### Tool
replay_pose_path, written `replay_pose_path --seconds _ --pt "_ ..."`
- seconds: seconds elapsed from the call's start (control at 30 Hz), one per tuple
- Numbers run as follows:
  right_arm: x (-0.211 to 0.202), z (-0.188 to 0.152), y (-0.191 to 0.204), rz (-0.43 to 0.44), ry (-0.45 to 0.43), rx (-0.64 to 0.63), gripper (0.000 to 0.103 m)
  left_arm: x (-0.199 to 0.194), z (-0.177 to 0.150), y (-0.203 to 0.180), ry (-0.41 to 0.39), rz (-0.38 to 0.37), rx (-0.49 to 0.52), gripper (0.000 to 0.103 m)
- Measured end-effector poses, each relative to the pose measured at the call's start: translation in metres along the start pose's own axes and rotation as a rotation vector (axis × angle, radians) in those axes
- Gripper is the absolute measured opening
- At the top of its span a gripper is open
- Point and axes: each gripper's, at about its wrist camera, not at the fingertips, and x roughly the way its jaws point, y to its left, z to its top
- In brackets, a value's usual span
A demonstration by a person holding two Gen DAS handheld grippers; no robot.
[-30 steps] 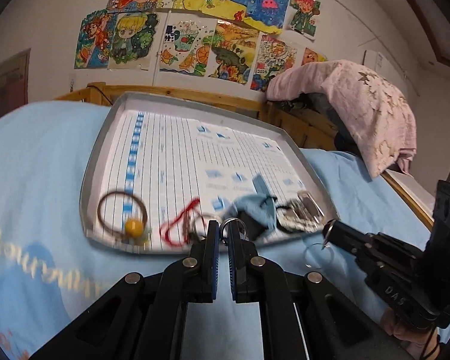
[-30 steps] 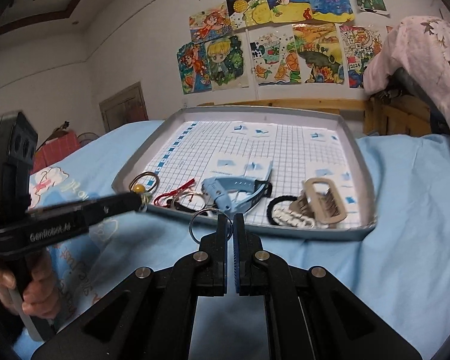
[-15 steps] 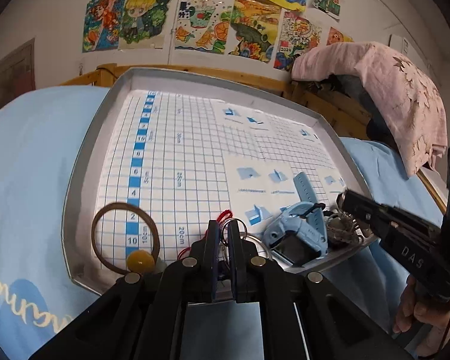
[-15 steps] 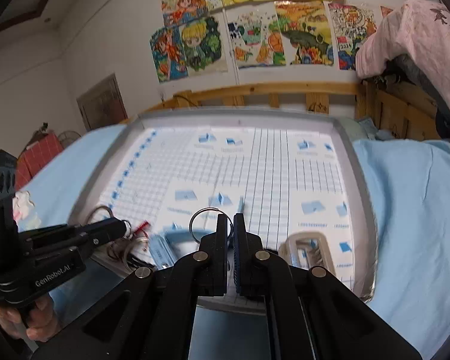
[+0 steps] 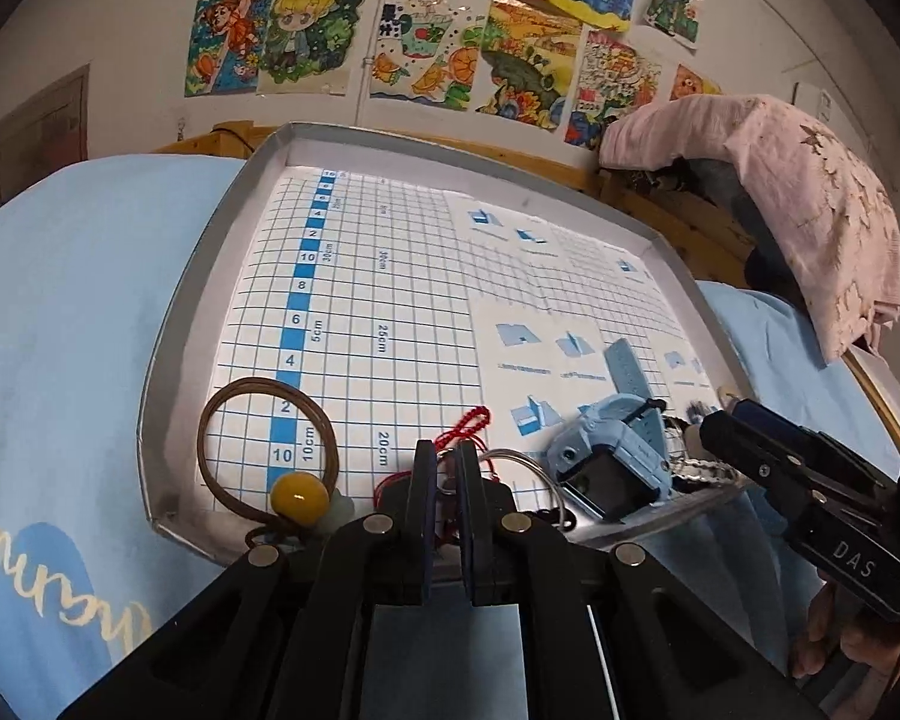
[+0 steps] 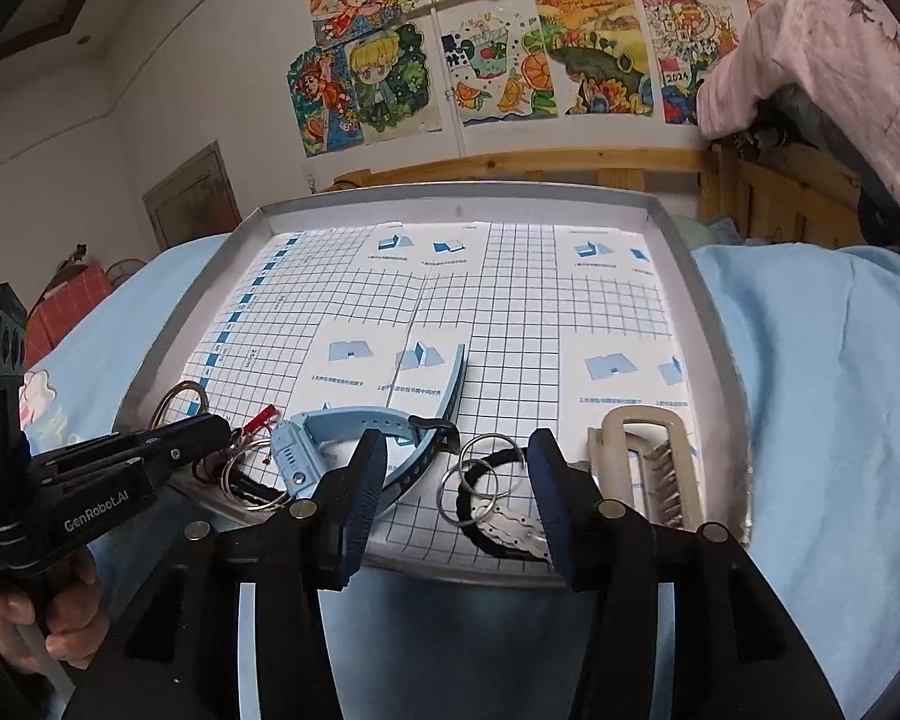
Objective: Organize jewelry
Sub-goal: 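Carry both rings into the gray tray while both tools open to release, then withdraw both open tools from the tray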
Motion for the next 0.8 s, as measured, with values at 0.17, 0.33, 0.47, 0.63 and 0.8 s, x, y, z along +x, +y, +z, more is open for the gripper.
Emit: replay_pose_path --seconds 0.17,0.33,0.47,0.63,0.8 --pt "-0.019 -0.001 -0.004 0.005 -0.044 -0.003 0.061 -0.004 -0.001 0.000 -0.015 -0.005 -0.003 0.006" --pt "-0.038 -0.004 -0.014 -0.002 -0.113 0.025 0.065 -0.007 -0.003 -0.003 -0.022 -0.006 0.017 0.007" --pt "-0.052 -0.008 -0.023 0.023 -0.169 0.073 0.081 -0.012 -0.006 -0.004 -0.035 -0.018 0.026 0.036" --pt "-0.065 -0.018 -0.025 0.014 -0.223 0.080 0.083 -0.031 -0.008 -0.005 -0.137 -0.009 0.023 0.079" --pt "-0.079 -0.026 -0.030 -0.001 -0.272 0.105 0.087 -0.058 -0.012 -0.008 -0.210 -0.012 0.023 0.095"
